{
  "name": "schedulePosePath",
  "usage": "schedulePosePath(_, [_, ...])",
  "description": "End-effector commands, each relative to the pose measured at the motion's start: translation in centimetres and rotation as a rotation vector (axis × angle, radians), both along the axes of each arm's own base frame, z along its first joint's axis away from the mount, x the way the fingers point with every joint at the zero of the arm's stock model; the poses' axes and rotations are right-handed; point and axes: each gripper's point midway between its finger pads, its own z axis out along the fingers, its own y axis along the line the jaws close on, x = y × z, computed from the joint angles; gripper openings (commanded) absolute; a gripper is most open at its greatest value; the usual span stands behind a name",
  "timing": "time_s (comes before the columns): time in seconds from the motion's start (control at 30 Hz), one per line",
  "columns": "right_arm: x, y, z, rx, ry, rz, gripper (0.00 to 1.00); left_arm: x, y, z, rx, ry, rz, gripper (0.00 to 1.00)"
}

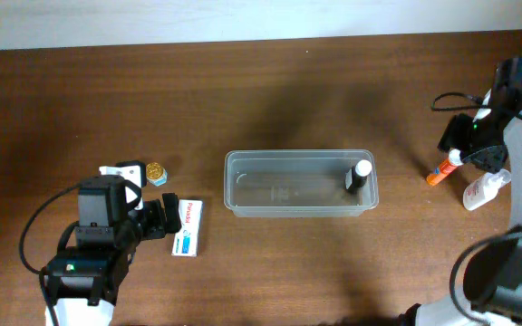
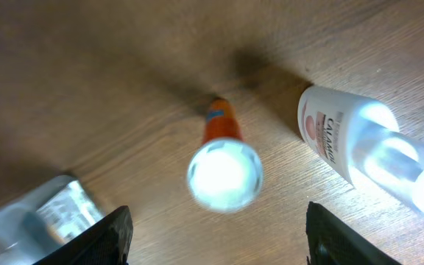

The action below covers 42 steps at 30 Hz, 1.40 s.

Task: Pack container
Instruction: 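Grasp the orange tube with the right gripper, then place the orange tube upright in the container beside the dark bottle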

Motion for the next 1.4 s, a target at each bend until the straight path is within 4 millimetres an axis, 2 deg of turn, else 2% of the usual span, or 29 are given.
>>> schedulePosePath(0.0, [-0.1, -0.4, -2.8, 0.027, 0.083, 0.008, 0.67, 0.3, -0.1, 0.9, -0.002, -0.021, -0.013, 1.00])
schedulePosePath(0.13, [0.4, -0.6, -5.7, 0.048, 0.141, 0.007, 0.67, 0.3, -0.1, 0.8, -0.002, -0.020, -0.013, 1.00])
schedulePosePath(0.27, [1.1, -1.0, -5.9, 0.032, 0.117, 0.006, 0.47, 0.2, -0.1, 0.8, -0.001, -0.017, -0.013, 1.00])
schedulePosePath(0.33, [1.2, -1.0, -5.9, 0.030, 0.114, 0.007, 0.42, 0.2, -0.1, 0.8, -0.001, -0.017, -0.013, 1.00])
schedulePosePath(0.43, [1.2, -1.0, -5.9, 0.030, 0.114, 0.007, 0.24, 0.2, -0.1, 0.8, -0.001, -0.017, -0.013, 1.00])
schedulePosePath(0.77, [0.5, -0.8, -5.4, 0.037, 0.131, 0.007, 0.13, 0.2, -0.1, 0.8, -0.001, -0.017, -0.013, 1.00])
schedulePosePath(0.87, [0.2, -0.1, -2.5, 0.033, 0.078, 0.017, 0.13, 0.2, -0.1, 0.8, -0.001, -0.017, -0.013, 0.99])
schedulePosePath(0.93, [0.0, 1.0, 0.3, 0.029, 0.025, 0.061, 0.13, 0.2, -0.1, 0.8, -0.001, -0.017, -0.013, 1.00])
schedulePosePath(1.0, [-0.8, 3.3, 3.5, 0.049, -0.037, 0.147, 0.13, 0.2, -0.1, 0.8, -0.001, -0.017, -0.013, 1.00])
schedulePosePath(1.03, [-1.7, 5.1, 5.6, 0.056, -0.072, 0.193, 0.13, 0.2, -0.1, 0.8, -0.001, -0.017, -0.013, 1.00])
schedulePosePath(1.1, [-3.9, 7.9, 8.2, 0.051, -0.100, 0.277, 0.13, 0.2, -0.1, 0.8, -0.001, -0.017, -0.013, 1.00])
schedulePosePath(1.17, [-5.6, 10.6, 9.9, 0.044, -0.127, 0.364, 0.13, 0.2, -0.1, 0.8, -0.001, -0.017, -0.013, 1.00])
schedulePosePath(1.27, [-7.2, 14.5, 11.5, 0.040, -0.171, 0.505, 0.14, 0.2, -0.1, 0.8, -0.001, -0.017, -0.013, 1.00])
schedulePosePath(1.37, [-7.7, 16.2, 11.0, 0.015, -0.154, 0.530, 0.13, 0.2, -0.1, 0.8, -0.001, -0.017, -0.013, 1.00])
